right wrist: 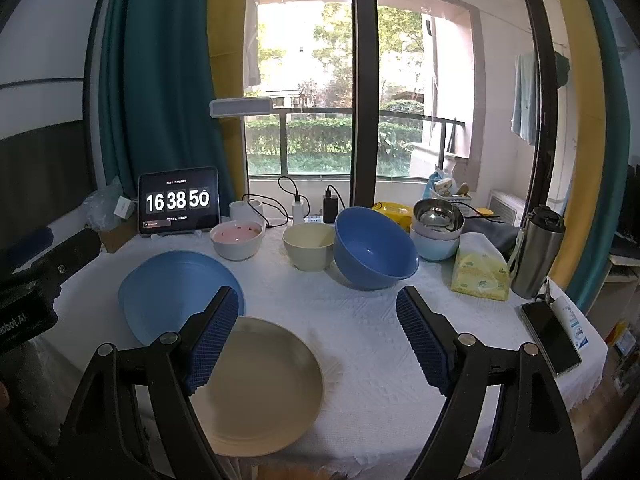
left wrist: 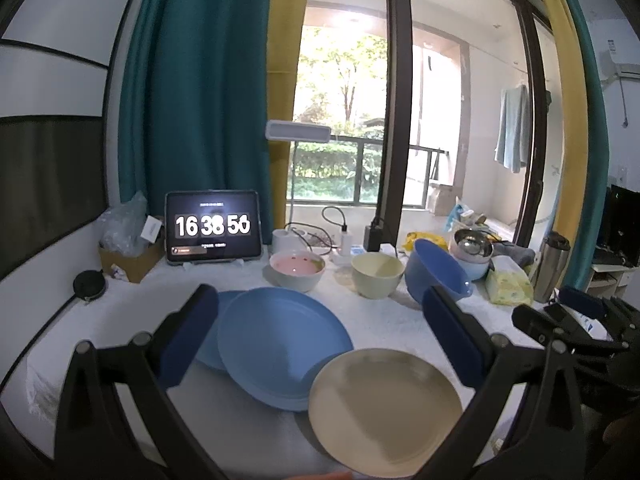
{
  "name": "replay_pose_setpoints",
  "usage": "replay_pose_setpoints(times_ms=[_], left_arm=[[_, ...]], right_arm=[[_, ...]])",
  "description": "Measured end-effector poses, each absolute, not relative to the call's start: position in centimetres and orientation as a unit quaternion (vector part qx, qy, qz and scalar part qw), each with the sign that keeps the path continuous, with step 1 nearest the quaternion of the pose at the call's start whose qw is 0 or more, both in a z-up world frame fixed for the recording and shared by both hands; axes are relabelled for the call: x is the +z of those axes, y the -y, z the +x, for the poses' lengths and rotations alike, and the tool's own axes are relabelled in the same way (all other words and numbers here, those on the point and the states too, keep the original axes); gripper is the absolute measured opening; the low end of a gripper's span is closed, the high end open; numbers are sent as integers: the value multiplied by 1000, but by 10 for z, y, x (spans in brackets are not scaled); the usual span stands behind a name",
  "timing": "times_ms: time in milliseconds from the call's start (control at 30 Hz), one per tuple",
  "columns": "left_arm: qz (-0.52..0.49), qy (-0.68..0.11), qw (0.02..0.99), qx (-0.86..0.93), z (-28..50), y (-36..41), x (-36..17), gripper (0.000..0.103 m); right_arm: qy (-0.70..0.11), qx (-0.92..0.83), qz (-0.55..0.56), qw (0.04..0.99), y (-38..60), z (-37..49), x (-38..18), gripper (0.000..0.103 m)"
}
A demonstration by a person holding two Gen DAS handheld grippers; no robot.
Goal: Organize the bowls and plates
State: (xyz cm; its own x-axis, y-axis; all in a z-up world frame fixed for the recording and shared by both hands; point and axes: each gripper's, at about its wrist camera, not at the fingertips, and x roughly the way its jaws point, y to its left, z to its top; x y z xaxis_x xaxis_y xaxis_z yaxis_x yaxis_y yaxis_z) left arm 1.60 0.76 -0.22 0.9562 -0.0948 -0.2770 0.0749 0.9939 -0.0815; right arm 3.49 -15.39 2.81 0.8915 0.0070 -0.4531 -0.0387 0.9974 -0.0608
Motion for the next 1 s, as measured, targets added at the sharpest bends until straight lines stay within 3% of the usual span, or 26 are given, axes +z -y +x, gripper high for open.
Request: replay_pose_setpoints(times_ms=[1000], left_arm=[[-42, -142, 987, -55, 12, -11, -8, 103]], right_arm=[[-226, -4, -28, 974, 154, 33, 28, 84]])
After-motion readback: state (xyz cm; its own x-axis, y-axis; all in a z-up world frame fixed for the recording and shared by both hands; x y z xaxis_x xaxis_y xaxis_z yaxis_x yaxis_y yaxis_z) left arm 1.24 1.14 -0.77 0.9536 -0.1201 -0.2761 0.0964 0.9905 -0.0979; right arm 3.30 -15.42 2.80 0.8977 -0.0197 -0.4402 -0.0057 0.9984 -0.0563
